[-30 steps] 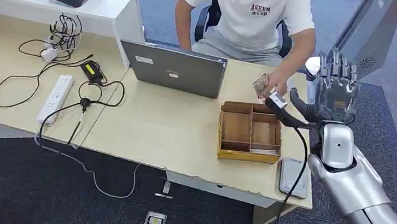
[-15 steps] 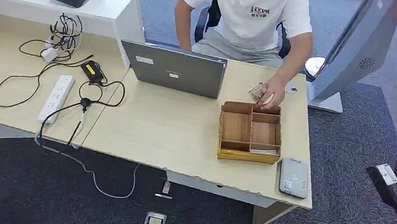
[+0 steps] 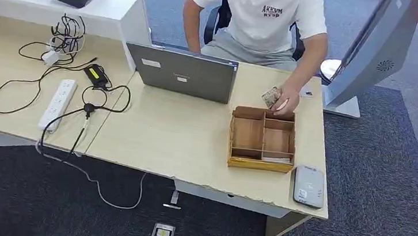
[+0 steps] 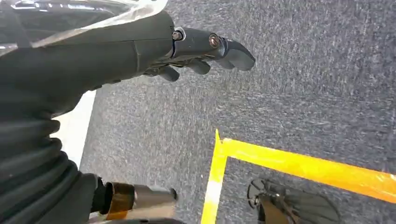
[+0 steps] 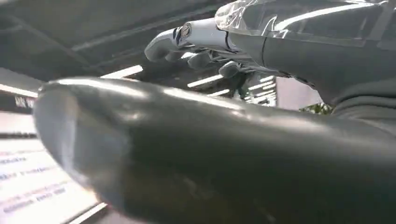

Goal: Pass the card to the sensor for recognition and then transmit it.

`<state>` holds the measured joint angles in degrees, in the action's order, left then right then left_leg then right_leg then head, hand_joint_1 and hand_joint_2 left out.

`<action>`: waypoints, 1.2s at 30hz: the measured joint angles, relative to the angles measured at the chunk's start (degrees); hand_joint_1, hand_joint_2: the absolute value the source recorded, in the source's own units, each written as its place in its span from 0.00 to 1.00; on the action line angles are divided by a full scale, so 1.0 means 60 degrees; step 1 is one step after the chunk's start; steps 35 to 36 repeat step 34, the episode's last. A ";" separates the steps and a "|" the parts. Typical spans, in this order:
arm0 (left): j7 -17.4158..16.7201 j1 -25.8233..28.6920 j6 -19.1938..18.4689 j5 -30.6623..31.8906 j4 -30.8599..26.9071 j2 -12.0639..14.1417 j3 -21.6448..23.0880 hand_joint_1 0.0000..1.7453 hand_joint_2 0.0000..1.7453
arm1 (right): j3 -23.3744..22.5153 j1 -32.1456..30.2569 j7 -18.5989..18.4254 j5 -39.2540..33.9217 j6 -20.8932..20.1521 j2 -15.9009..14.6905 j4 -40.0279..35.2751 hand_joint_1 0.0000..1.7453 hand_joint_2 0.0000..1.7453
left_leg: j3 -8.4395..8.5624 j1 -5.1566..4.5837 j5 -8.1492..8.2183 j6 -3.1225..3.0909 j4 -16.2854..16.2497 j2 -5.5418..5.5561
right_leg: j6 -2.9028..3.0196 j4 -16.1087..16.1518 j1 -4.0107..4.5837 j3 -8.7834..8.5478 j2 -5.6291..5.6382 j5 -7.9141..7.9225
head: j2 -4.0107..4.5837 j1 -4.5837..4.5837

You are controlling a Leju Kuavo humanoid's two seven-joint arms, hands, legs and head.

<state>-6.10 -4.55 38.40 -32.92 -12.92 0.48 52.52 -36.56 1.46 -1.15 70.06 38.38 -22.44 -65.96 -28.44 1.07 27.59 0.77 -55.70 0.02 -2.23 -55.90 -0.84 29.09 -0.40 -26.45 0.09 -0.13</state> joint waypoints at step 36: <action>-0.0324 -0.0092 -0.0346 0.0630 -0.0004 0.0058 -0.0051 0.00 1.00 | -0.5091 0.1046 -0.1906 0.2688 -0.2579 0.2684 0.9037 0.00 0.00 | -0.0002 0.0004 -0.0008 0.0007 0.0022 -0.0006 | 0.0004 -0.0016 0.0005 -0.0002 0.0015 0.0001 | 0.0000 0.0000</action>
